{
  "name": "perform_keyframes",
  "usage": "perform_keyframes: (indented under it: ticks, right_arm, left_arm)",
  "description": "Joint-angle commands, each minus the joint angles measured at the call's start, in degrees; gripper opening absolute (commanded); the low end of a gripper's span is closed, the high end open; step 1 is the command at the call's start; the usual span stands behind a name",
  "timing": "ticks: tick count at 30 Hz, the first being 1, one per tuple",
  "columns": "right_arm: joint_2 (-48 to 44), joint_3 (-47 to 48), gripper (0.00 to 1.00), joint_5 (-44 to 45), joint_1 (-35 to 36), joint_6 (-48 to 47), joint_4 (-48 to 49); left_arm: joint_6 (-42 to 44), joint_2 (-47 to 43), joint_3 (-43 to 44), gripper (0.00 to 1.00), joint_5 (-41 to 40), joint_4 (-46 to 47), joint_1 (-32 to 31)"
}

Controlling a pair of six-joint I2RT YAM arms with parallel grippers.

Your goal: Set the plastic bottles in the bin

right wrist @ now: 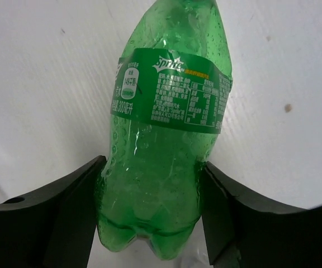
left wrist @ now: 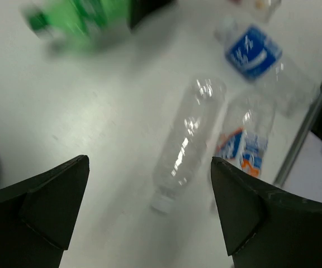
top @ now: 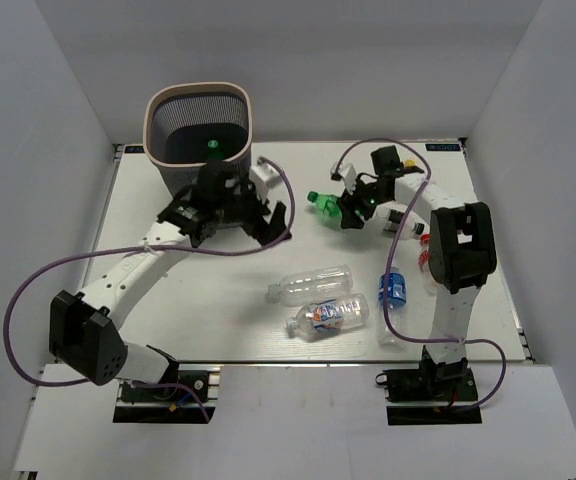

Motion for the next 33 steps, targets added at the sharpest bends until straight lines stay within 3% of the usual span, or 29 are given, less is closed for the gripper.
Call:
perform_keyframes:
  ticks: [1, 9, 11, 16, 22, 26, 29, 33]
  right_arm:
    - [-2.14, 11.03, 0.06, -6.89, -0.40, 3.13, -8.71]
    - [-1.97, 39.32, 0.05, -14.46, 4.51, 14.12, -9.01]
    - [-2.58, 40.77, 0.05, -15.69, 6.01, 16.24, -4.44]
    - [-5.74, 35.07, 0.05, -18.25, 10.58, 28.37, 27.30]
    - [0.82, 38.12, 0.08, -19.23, 15.76, 43.04, 51.53]
    - [7.84, 44.36, 0.13, -16.67, 18.58, 48.58, 61.11]
    - [13.12, 50.42, 0.14, -14.30, 20.87, 49.82, 60.01]
    - [16.65, 51.67, 0.17, -9.03, 23.59, 47.63, 59.04]
  left_arm:
    - [1.50, -1.13, -5.01, 0.99, 3.62, -3.55, -3.88]
    - [4.13, 1.15, -13.29, 0.99, -2.89, 1.20, -12.24]
    - [4.75, 2.55, -14.61, 0.99, -4.20, 2.86, -13.99]
    - [4.75, 3.18, -17.07, 0.99, -7.73, 5.24, -16.28]
    - [1.94, 0.81, -21.46, 0.99, -12.20, 8.40, -18.13]
    - [-0.08, -0.95, -23.92, 0.99, -14.66, 8.93, -18.75]
    - [-0.61, -2.44, -24.63, 0.99, -16.08, 9.46, -19.89]
    - [-1.14, -3.59, -25.16, 0.99, -17.31, 8.24, -20.51]
